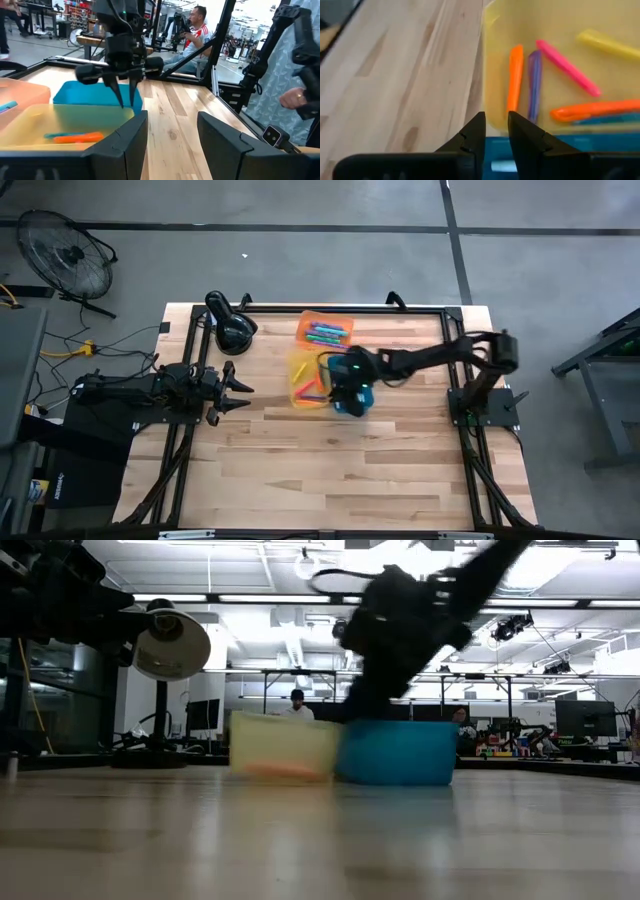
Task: Pick & Place Markers
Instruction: Return to Home Position
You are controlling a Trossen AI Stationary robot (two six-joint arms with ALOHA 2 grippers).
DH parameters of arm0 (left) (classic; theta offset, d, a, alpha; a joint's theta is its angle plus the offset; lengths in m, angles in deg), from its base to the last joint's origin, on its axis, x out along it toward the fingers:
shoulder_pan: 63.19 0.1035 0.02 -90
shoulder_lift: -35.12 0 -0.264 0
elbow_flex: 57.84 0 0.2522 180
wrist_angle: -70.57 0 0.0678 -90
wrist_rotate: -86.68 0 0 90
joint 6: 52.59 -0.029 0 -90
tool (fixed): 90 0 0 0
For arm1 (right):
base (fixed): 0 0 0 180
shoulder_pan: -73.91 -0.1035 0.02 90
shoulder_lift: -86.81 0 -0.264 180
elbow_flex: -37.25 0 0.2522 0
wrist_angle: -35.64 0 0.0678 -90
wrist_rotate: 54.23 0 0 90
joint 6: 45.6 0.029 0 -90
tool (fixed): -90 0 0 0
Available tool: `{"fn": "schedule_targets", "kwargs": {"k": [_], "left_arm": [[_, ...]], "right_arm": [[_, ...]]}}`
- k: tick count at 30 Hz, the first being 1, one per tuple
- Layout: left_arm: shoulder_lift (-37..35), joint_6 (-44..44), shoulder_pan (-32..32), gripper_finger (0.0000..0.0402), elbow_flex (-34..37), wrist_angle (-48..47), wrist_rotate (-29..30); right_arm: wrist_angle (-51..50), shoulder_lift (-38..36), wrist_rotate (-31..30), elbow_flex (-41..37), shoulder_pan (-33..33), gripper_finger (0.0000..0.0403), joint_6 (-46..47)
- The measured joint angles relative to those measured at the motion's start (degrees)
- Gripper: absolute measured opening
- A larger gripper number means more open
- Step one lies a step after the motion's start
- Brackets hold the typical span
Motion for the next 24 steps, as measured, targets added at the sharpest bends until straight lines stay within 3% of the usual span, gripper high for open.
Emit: {"fn": "schedule_targets", "kwargs": {"k": [5, 9, 17, 24], "left_arm": [[0.0, 0.0, 0.0, 0.017, 0.0, 0.0, 0.0], [0.0, 0.0, 0.0, 0.017, 0.0, 0.0, 0.0], [0.0, 0.0, 0.0, 0.017, 0.0, 0.0, 0.0], [0.0, 0.0, 0.0, 0.017, 0.0, 0.0, 0.0]], "right_arm": [[12.5, -10.3, -0.9, -14.4, 0.5, 0.0071, 5.4], [17.3, -20.3, -7.9, -20.2, 0.5, 0.0071, 4.3], [20.3, -33.9, -9.4, -23.2, -0.4, 0.0071, 0.5], [19.9, -35.5, -9.9, -23.8, -3.1, 0.0071, -0.1]]}}
